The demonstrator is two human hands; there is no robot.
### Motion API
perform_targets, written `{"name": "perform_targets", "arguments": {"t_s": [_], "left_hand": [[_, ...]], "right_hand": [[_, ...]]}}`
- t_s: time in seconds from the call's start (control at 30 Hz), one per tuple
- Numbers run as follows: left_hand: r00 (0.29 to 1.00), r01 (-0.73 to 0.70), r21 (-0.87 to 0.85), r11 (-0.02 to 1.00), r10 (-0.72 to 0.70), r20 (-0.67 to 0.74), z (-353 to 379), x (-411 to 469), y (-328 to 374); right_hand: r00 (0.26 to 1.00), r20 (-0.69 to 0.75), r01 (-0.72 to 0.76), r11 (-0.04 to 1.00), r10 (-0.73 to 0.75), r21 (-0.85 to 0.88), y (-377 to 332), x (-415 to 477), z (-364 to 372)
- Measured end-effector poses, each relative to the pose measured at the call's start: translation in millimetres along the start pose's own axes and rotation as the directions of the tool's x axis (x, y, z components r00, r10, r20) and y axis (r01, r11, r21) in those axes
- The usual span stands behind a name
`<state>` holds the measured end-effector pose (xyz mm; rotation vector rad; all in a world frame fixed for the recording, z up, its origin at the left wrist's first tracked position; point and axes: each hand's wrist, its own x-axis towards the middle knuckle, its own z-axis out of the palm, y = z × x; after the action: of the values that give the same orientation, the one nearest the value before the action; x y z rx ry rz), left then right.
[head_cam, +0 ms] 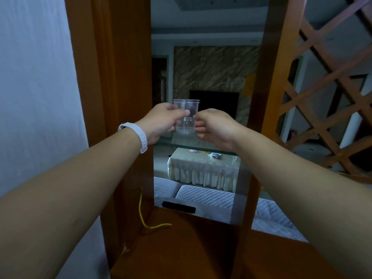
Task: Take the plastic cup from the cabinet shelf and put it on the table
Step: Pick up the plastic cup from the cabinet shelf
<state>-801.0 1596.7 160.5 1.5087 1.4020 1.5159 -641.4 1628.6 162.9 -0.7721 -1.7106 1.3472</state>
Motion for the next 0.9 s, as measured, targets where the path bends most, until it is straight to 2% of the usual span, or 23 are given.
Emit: {"name": "perform_targets", "arguments": {"t_s": [0.13, 0.47, 0.63, 0.9], "left_hand": [[0.994, -0.085, 0.072, 0.994, 0.089, -0.060, -2, -8, 8], [0.985, -0.167, 0.000, 0.986, 0.167, -0.051, -5, -39, 33], [0.986, -0.165, -0.024, 0.986, 0.164, -0.041, -4, -62, 32], [0.992, -0.124, -0.053, 0.991, 0.124, -0.003, -4, -99, 7]], "right_hand": [[1.000, 0.000, 0.031, 0.998, -0.031, 0.060, 0, -2, 1], [0.998, 0.003, 0.067, 0.974, -0.069, 0.215, -14, -26, 6], [0.998, 0.045, 0.037, 0.974, -0.048, 0.224, -7, -53, 12], [0.995, 0.075, -0.084, 0.954, 0.065, 0.288, 25, -88, 17]]}}
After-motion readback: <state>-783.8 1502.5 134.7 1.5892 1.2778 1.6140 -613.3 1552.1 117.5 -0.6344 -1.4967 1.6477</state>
